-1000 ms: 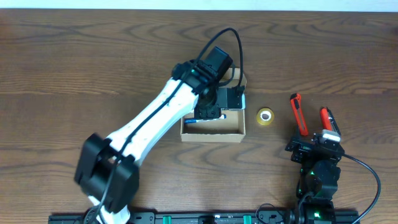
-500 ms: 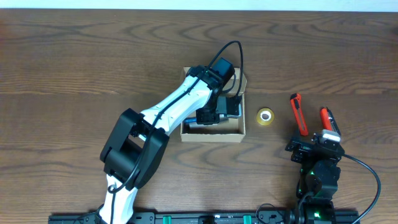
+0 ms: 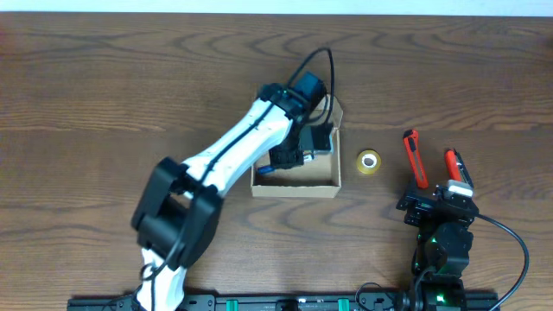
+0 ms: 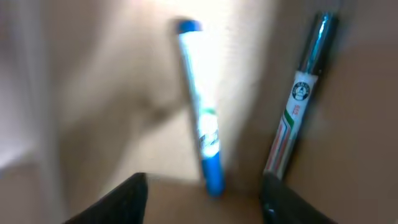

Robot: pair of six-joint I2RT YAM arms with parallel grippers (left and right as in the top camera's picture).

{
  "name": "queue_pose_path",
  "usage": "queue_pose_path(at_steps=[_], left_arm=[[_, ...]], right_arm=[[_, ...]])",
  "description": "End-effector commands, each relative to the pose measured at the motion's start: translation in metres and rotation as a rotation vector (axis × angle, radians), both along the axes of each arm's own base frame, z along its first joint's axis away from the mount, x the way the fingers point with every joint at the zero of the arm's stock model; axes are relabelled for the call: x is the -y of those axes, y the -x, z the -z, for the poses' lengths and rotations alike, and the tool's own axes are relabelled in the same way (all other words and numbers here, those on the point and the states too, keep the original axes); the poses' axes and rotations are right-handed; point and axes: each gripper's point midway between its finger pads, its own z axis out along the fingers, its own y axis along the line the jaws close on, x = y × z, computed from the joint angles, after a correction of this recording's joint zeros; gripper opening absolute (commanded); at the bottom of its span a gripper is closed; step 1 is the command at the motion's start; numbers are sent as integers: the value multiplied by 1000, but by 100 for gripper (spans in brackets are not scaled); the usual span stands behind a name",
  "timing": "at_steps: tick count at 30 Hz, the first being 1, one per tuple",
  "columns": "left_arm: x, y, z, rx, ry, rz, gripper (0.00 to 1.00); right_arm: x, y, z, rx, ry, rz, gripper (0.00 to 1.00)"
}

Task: Pack container

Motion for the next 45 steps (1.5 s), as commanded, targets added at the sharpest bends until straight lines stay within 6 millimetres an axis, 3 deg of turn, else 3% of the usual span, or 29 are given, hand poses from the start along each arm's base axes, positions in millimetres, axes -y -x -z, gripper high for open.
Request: queue_pose_path(at_steps=[1,6,9,11,13,15,18,25,29,32,35,38,43,45], left_arm=[[-23,-28,-82,195,49,-164,66],[-92,-51,-133,275,123,-567,66],[-150,-63,-150,285,171,-863,62],[-189,-63,-153,255,194,-1012,52],[-222,-63,-153,232,205,-1132,49],[-253,-63,-149,215,209,-1220,51],[-284,-63,-141,197,223,-1307,43],[-310,-61,-127,168,255,-1376,37],[-308,-63,-109,146,269,-1375,47],[-307,-61,-90,124,265,-1376,52],[-305,-56,-68,94,249,-1380,48],[-303,-50,-52,64,244,-1386,51],[-297,-45,-42,26,259,-1382,45],[-296,-46,-42,28,264,-1381,45]], right_arm=[[3,1,-1,3,-11,16,99],[-13,-3,-6,1,-39,-76,99],[-17,-4,-31,20,-42,-97,99],[-25,-4,-62,34,-6,-160,99],[-29,-2,-90,33,-7,-181,99],[-32,0,-109,-15,-23,-196,99],[-48,0,-124,-152,-79,-279,99],[-90,-16,-154,-463,-250,-504,99],[-98,-36,-160,-498,-247,-581,99],[-95,-45,-139,-597,-275,-558,99],[-93,-42,-102,-772,-339,-528,96],[-94,-38,-69,-924,-393,-511,91],[-99,-43,-31,-1069,-435,-506,87],[-101,-48,-21,-1091,-434,-509,79]])
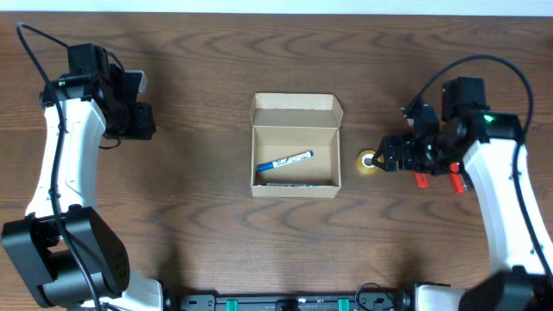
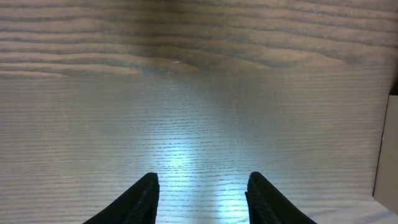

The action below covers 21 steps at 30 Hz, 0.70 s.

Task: Pack container
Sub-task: 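Lower the right gripper onto the yellow tape roll and grasp it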

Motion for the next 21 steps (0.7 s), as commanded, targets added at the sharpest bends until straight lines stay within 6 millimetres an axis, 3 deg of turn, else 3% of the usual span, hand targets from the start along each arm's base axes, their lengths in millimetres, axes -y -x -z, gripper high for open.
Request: queue_pose_path(at_steps=[1,3,9,13,21], left_arm=[[3,-1,0,7,22,1,45],[4,-2,0,9,27,4,45],[8,-3,-1,15,50,12,45],[9,-3,-1,14,52,12,45],[9,-2,-1,12,54,12,46]], right_arm=[[-6,-6,12,-27,0,-17,72],[-5,-11,22,-47,25,-2,64],[2,-36,45,-26,113,31,63],[1,-45,57,-26,128,24,69],[7,-37,93,-146,167,23,71]])
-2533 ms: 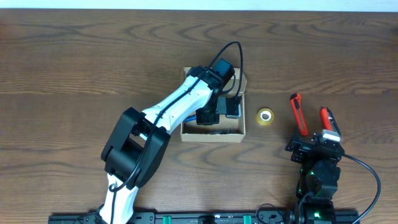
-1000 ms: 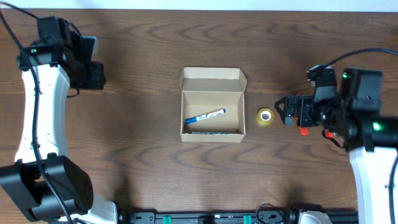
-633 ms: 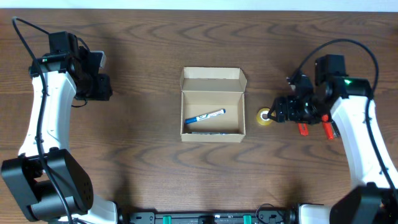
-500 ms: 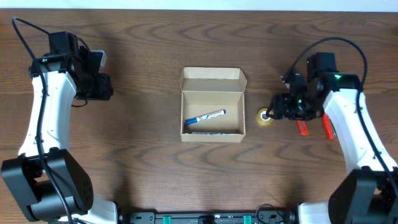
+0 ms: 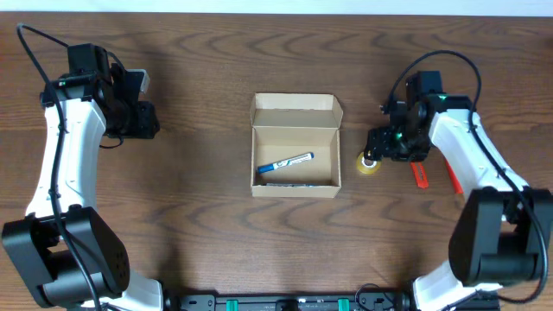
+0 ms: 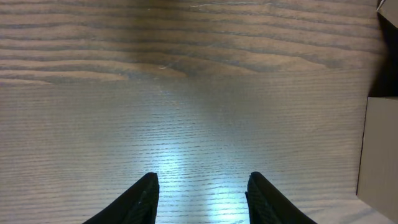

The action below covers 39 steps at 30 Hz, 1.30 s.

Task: Pack container
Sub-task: 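Lower the right gripper onto the yellow tape roll and grasp it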

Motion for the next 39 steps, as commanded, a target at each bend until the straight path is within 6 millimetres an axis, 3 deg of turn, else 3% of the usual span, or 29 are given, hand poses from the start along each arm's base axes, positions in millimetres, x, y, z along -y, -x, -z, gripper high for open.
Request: queue_pose_path(at_steps=[1,11,39], left_arm=[[1,1,0,-3,9,0,46],[1,3,1,-10,10,0,46],[3,2,-2,-3,16,2,46]], right_arm=[[10,6,20,-79,70,40,71],[22,7,31,-108,140,78,72],[21,-13,36,-29,132,125,71]])
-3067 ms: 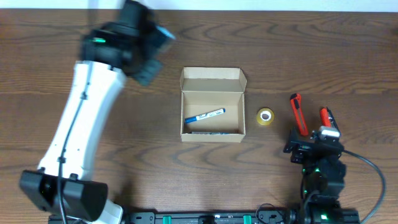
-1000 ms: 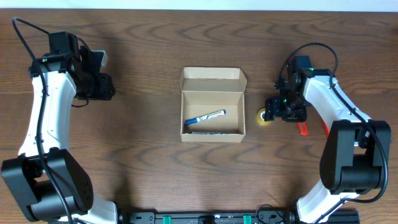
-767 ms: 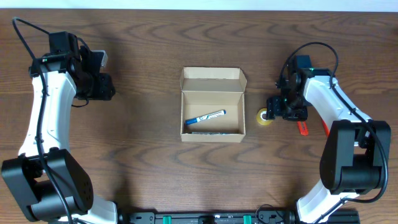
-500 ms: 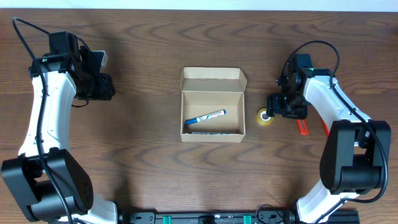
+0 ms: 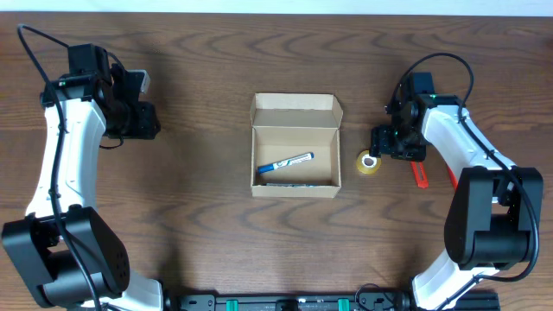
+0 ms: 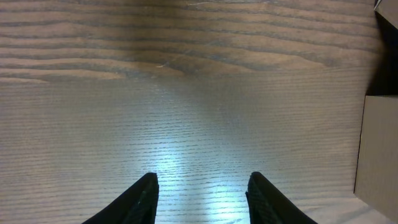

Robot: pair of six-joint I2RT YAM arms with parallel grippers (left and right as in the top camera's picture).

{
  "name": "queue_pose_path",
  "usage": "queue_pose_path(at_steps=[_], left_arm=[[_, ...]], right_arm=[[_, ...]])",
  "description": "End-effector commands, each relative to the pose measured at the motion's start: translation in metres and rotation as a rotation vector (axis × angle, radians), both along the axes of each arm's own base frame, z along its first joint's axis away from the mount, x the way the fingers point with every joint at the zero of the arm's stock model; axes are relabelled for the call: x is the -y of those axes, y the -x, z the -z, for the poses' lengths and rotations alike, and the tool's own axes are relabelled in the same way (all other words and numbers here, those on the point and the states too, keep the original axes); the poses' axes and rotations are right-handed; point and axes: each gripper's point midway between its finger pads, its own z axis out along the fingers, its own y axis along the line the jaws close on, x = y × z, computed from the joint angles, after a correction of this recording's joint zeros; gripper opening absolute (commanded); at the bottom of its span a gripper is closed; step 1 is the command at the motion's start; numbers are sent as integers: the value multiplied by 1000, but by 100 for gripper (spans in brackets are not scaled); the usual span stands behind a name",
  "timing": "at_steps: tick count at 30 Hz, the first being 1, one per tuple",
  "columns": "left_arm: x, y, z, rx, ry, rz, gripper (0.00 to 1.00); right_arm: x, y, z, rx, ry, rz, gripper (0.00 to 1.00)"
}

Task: Pack container
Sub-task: 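Lower the right gripper onto the yellow tape roll and grasp it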

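An open cardboard box [image 5: 295,107] stands mid-table. In it lie a blue marker [image 5: 285,161] and a dark pen [image 5: 289,183]. A yellow tape roll [image 5: 369,162] lies just right of the box. My right gripper [image 5: 378,145] hangs right above the roll's far edge; its jaws are too small to read. Far to the left, my left gripper [image 5: 147,121] is open over bare wood, with nothing between its fingers [image 6: 143,196].
Two red cutters lie right of the tape, one [image 5: 420,176] beside it and one [image 5: 453,180] partly under my right arm. In the left wrist view the box's wall [image 6: 378,155] shows at the right edge.
My right arm has shifted slightly, its gripper still over the tape roll. The roll, box and left gripper are where they were.
My left gripper was inside the box over the marker and pen, with the right arm parked at the front right. Then the left gripper was open at the far left and the right one was beside the tape roll, where it still hangs.
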Motion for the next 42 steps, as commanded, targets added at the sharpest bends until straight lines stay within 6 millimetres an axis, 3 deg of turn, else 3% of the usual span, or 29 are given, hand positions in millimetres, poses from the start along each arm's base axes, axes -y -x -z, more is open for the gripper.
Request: queue_pose_path(at_steps=[1,14,26,27,30,35,42], left_arm=[[2,1,-2,2,11,1,46],[2,1,-2,2,11,1,46],[2,1,-2,2,11,1,46],[2,1,-2,2,11,2,46],[2,1,-2,2,10,2,47],[2,1,-2,2,11,1,46],[2,1,-2,2,11,2,47]], right_arm=[[-1,4,6,-17,13,4,71],[-1,9,14,-21,13,3,72],[-1,26,36,-45,9,4,71],[-1,27,38,-43,9,4,68],[-1,28,41,-41,8,4,40],[-4,28,41,-39,-3,1,3],[-15,17,38,5,-59,-20,1]])
